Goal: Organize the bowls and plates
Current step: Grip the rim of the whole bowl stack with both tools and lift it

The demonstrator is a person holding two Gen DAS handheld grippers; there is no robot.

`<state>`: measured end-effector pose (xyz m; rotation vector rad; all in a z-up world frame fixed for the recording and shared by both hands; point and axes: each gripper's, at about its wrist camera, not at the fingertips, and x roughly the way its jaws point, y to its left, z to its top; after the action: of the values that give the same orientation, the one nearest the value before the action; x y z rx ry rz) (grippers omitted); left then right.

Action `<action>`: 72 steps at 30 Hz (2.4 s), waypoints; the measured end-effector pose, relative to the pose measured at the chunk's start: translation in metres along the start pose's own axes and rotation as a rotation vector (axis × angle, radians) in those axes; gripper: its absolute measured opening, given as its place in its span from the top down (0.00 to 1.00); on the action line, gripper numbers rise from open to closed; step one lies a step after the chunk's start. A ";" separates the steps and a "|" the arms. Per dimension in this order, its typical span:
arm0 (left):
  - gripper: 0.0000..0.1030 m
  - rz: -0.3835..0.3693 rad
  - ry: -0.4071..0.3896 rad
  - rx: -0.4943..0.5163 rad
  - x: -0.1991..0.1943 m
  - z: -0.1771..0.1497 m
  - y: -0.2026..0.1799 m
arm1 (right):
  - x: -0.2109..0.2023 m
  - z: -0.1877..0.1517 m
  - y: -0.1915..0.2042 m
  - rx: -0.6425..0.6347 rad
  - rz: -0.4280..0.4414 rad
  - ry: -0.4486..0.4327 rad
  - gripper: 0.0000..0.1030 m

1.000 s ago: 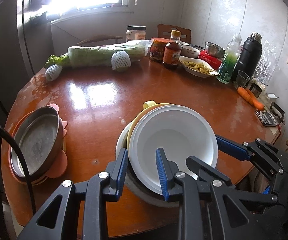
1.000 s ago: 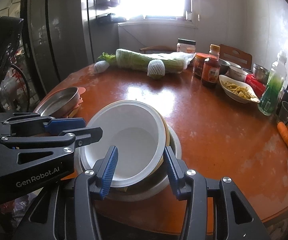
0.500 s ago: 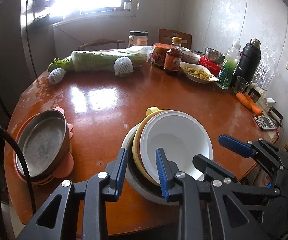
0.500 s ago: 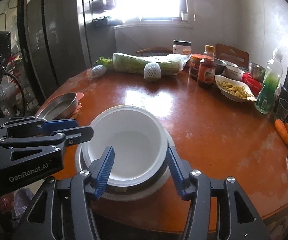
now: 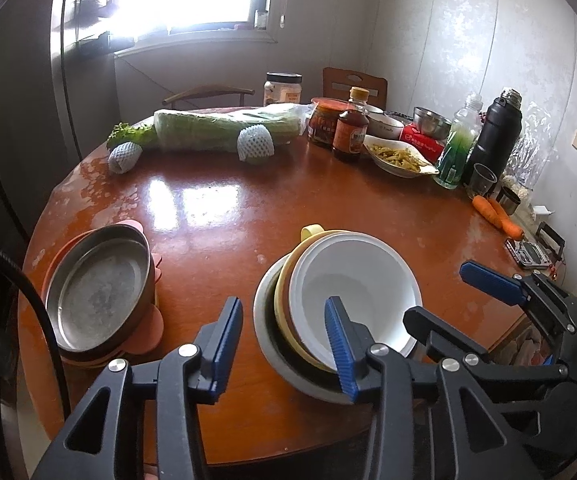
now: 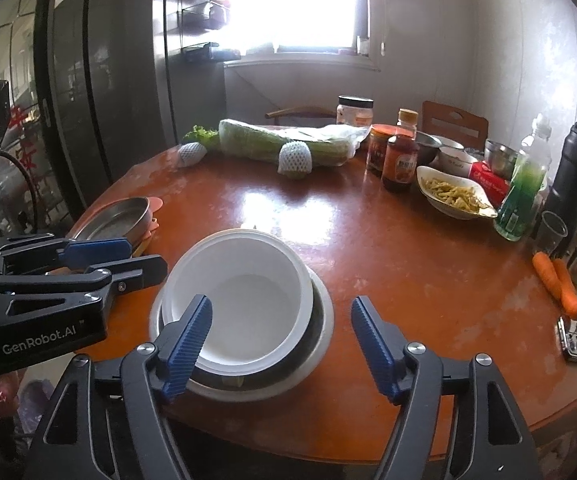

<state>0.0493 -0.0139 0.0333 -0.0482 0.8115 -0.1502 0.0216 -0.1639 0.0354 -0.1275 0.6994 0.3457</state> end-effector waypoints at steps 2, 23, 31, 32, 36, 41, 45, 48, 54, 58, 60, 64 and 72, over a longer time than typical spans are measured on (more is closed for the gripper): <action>0.56 -0.003 0.006 -0.003 0.002 -0.001 0.001 | 0.000 0.000 0.000 0.001 -0.003 0.000 0.28; 0.45 -0.002 0.090 -0.042 0.050 -0.009 0.010 | 0.039 -0.016 -0.022 0.090 0.023 0.098 0.28; 0.45 -0.022 0.124 -0.078 0.073 -0.010 0.016 | 0.061 -0.021 -0.025 0.106 0.066 0.124 0.28; 0.45 -0.025 0.126 -0.082 0.076 -0.011 0.017 | 0.063 -0.022 -0.024 0.106 0.074 0.126 0.28; 0.45 -0.052 0.126 -0.094 0.081 -0.012 0.019 | 0.069 -0.024 -0.024 0.111 0.120 0.128 0.36; 0.58 -0.097 0.119 -0.093 0.082 -0.011 0.014 | 0.072 -0.024 -0.023 0.117 0.138 0.124 0.40; 0.58 -0.091 0.113 -0.088 0.079 -0.009 0.013 | 0.073 -0.024 -0.022 0.122 0.135 0.135 0.40; 0.58 -0.088 0.096 -0.090 0.071 -0.007 0.016 | 0.070 -0.022 -0.020 0.121 0.137 0.129 0.41; 0.58 -0.076 0.049 -0.113 0.045 -0.003 0.031 | 0.055 -0.007 -0.004 0.087 0.140 0.087 0.41; 0.58 -0.051 0.013 -0.126 0.026 0.000 0.044 | 0.048 0.004 0.011 0.064 0.162 0.062 0.41; 0.58 -0.041 -0.007 -0.134 0.016 0.002 0.052 | 0.045 0.010 0.021 0.049 0.172 0.049 0.41; 0.58 -0.031 -0.034 -0.151 0.002 0.004 0.070 | 0.042 0.023 0.040 0.018 0.183 0.030 0.41; 0.58 0.004 -0.068 -0.173 -0.014 0.009 0.107 | 0.047 0.044 0.075 -0.028 0.213 0.011 0.41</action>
<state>0.0581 0.0934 0.0388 -0.2134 0.7552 -0.0734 0.0549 -0.0706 0.0386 -0.0813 0.7215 0.5590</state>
